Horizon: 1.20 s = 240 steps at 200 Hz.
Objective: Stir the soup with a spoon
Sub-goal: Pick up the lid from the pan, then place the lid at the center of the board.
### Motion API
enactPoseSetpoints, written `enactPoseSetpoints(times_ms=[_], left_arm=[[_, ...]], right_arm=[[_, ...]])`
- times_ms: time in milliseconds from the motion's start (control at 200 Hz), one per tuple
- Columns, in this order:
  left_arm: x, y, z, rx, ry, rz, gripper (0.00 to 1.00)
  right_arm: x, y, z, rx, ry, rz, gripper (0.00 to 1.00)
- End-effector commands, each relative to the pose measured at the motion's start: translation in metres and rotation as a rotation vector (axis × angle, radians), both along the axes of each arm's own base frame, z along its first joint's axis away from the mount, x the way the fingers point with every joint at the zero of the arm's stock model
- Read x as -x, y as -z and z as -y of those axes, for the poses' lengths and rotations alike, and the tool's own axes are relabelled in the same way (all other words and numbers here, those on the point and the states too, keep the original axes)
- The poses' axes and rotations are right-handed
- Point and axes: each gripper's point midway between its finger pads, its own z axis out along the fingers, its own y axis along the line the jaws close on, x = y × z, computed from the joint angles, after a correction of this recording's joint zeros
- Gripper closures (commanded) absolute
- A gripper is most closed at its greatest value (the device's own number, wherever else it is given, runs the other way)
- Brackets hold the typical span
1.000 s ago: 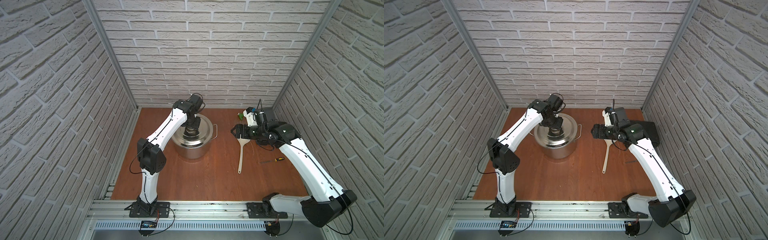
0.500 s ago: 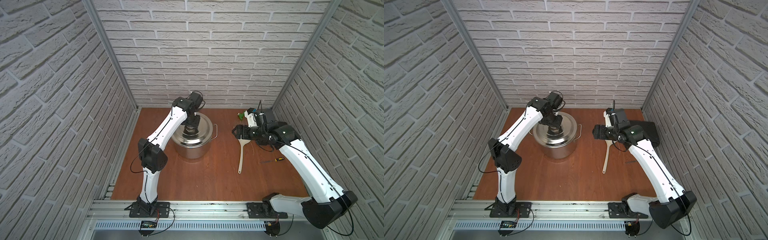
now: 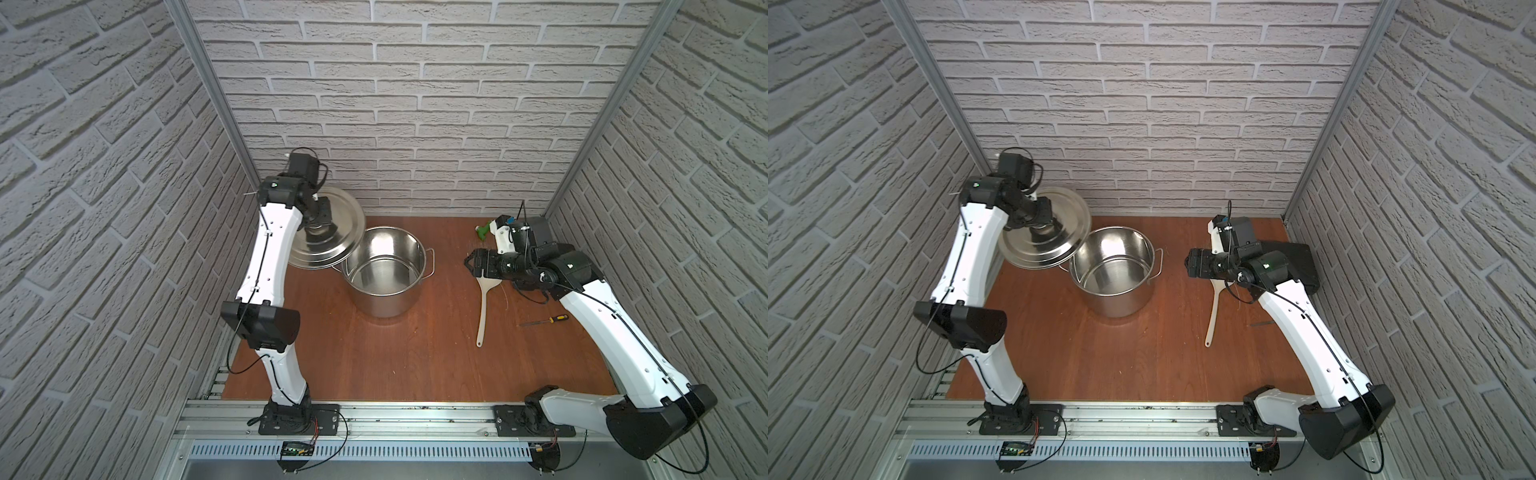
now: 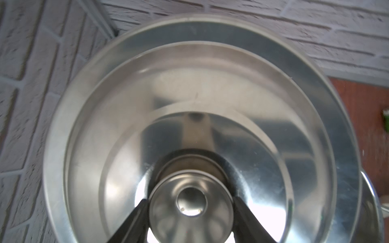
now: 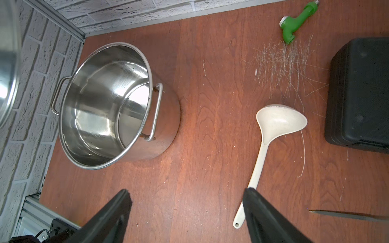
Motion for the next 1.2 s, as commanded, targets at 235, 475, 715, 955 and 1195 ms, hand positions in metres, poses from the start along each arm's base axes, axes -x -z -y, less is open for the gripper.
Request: enactPoseSetpoints(times_ms=[235, 475, 715, 955, 1195], left_arm=[[-0.009, 0.038, -0.078, 0.073, -0.156, -0.005, 0.91], [-0.039, 0.098, -0.096, 0.052, -0.202, -0.027, 0.88], [-0.064, 0.153, -0.104, 0.054, -0.228, -0.039, 0.88], [-0.078, 0.212, -0.091, 0.072, -0.214, -0.095, 0.88], [-0.084, 0.249, -0.074, 0.096, -0.18, -0.128, 0.86]], right_arm=[[-0.008, -0.015, -0.006, -0.024, -0.001, 0.048, 0.13], [-0.016, -0.013, -0.006, 0.007, -0.006, 0.021, 0.1], [-0.02, 0.002, -0.007, 0.025, -0.002, -0.039, 0.1], [-0.026, 0.03, -0.002, 0.067, 0.032, -0.093, 0.1], [-0.024, 0.082, 0.003, 0.105, 0.064, -0.183, 0.09]])
